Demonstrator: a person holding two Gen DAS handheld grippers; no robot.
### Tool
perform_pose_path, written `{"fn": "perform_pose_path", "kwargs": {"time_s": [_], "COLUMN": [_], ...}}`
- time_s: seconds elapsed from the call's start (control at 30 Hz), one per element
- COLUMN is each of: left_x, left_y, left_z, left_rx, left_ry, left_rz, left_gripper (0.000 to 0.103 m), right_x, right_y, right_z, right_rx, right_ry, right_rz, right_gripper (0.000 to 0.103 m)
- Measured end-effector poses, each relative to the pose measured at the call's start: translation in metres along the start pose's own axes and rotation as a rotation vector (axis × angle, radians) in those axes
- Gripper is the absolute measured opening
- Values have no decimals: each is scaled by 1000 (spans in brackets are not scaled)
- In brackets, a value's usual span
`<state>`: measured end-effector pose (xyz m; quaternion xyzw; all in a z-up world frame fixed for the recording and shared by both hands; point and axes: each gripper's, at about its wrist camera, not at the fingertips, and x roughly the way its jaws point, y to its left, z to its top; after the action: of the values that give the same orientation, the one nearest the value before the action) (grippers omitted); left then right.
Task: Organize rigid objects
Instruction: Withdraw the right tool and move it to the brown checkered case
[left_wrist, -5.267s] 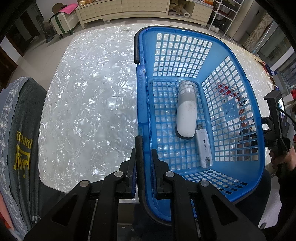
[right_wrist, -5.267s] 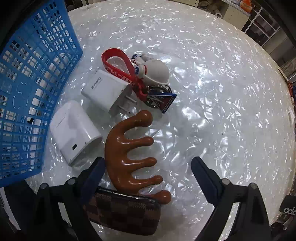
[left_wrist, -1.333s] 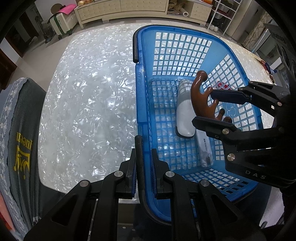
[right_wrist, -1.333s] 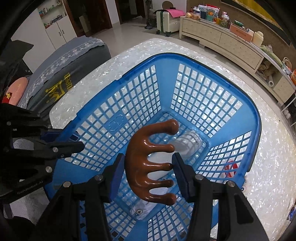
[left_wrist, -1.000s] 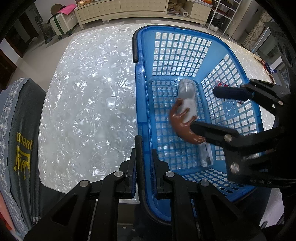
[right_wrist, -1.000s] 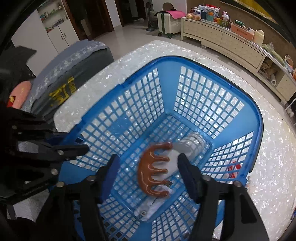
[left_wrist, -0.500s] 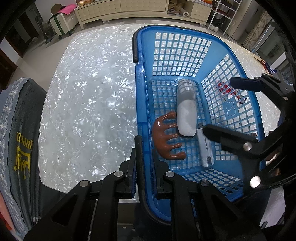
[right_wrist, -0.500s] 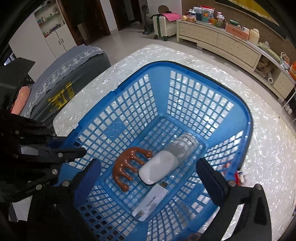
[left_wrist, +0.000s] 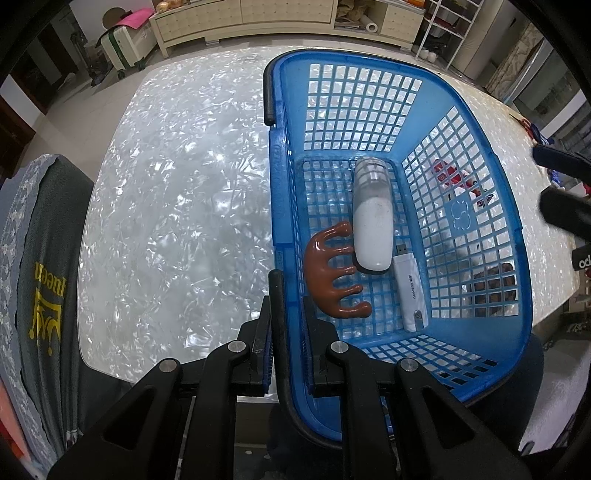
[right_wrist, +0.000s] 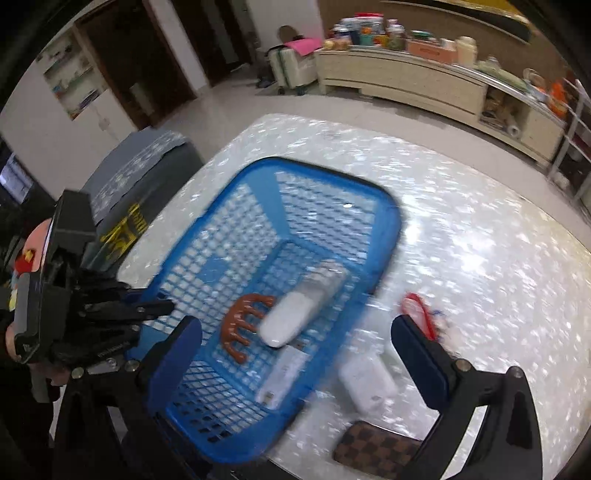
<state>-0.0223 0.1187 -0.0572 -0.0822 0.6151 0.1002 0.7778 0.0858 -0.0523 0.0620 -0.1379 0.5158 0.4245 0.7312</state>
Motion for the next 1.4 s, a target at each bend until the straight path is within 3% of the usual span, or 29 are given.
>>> {"fn": "perform_pose_path", "kwargs": {"time_s": [0.33, 0.6, 1.0, 1.13, 1.4], "left_x": [1, 0, 1, 1, 1], "left_y": [1, 1, 2, 3, 3], "left_z": [-1, -1, -1, -1, -2], "left_rx": [-2, -4, -6, -12, -9], "left_ry": [0, 1, -1, 0, -1], "left_rz": [-4, -3, -15, -31, -33], "left_gripper": [14, 14, 14, 14, 14], "right_x": [-5, 10, 36, 45, 61], "right_y": [-67, -83, -75, -67, -57], "right_z": [-51, -94, -130, -145, -165], "right_rx": [160, 157, -123, -291, -434], "right_ry": [86, 171, 194, 212, 282], "right_rz": [-65, -71, -46, -60, 15], "right_gripper": [103, 103, 103, 103, 103]}}
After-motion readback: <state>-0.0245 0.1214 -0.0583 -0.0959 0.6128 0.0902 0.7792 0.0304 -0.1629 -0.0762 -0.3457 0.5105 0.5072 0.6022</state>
